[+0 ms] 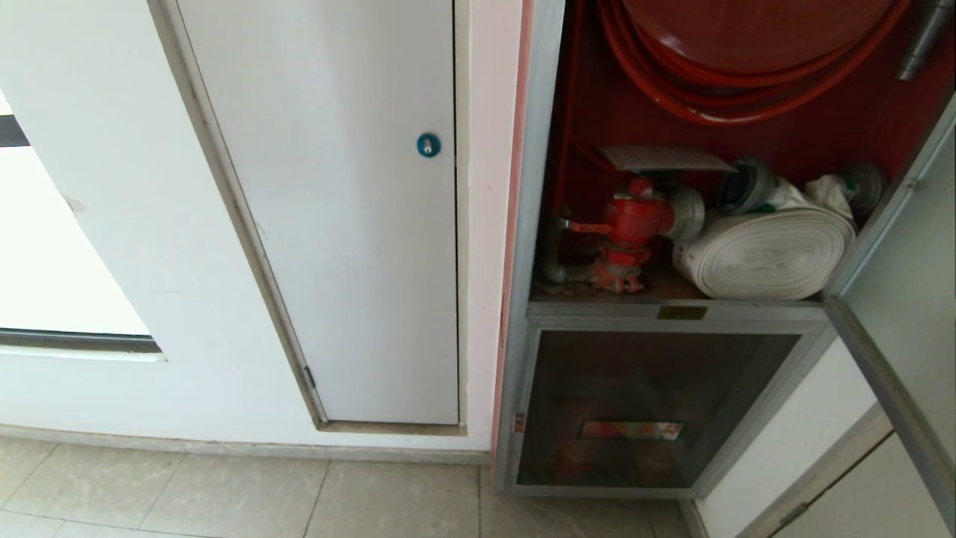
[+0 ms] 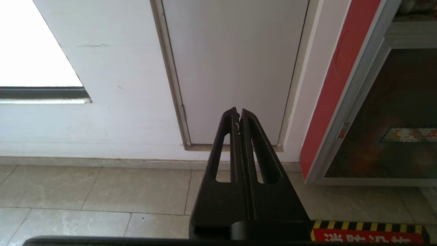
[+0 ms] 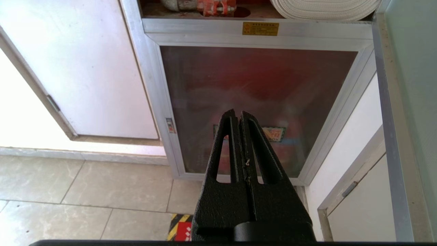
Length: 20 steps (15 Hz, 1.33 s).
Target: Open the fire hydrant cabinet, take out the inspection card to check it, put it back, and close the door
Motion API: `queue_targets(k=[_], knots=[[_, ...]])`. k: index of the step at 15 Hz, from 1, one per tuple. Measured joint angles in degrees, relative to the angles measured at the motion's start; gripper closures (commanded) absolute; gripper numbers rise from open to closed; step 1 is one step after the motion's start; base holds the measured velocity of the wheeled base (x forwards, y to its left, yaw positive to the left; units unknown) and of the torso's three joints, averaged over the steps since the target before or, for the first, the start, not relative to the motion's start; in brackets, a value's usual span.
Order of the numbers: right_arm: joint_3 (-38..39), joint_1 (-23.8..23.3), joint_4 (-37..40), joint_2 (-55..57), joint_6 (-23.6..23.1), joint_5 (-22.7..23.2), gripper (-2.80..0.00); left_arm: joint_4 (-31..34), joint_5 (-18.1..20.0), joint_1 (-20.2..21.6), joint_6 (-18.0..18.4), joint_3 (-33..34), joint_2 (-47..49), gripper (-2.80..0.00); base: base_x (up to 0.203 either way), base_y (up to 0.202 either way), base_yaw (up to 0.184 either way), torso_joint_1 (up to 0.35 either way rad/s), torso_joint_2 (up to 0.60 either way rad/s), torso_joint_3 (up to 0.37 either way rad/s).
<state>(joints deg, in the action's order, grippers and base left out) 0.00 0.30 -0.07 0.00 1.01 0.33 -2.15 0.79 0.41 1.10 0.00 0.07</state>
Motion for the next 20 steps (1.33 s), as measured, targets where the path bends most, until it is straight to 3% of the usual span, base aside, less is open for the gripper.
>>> queue_targets(k=[13, 20], knots=[[0.00, 0.00, 0.00, 0.00, 0.02, 0.00, 0.00, 0.04, 0.00, 0.00, -0.02, 0.00, 0.00, 0.00, 0.005, 0.000, 0.000, -0.001, 0.00, 0.000], [0.00, 0.00, 0.00, 0.00, 0.00, 0.05, 0.00, -0.01, -0.02, 0.00, 0.05, 0.00, 0.00, 0.00, 0.192, 0.000, 0.000, 0.003, 0.00, 0.003]])
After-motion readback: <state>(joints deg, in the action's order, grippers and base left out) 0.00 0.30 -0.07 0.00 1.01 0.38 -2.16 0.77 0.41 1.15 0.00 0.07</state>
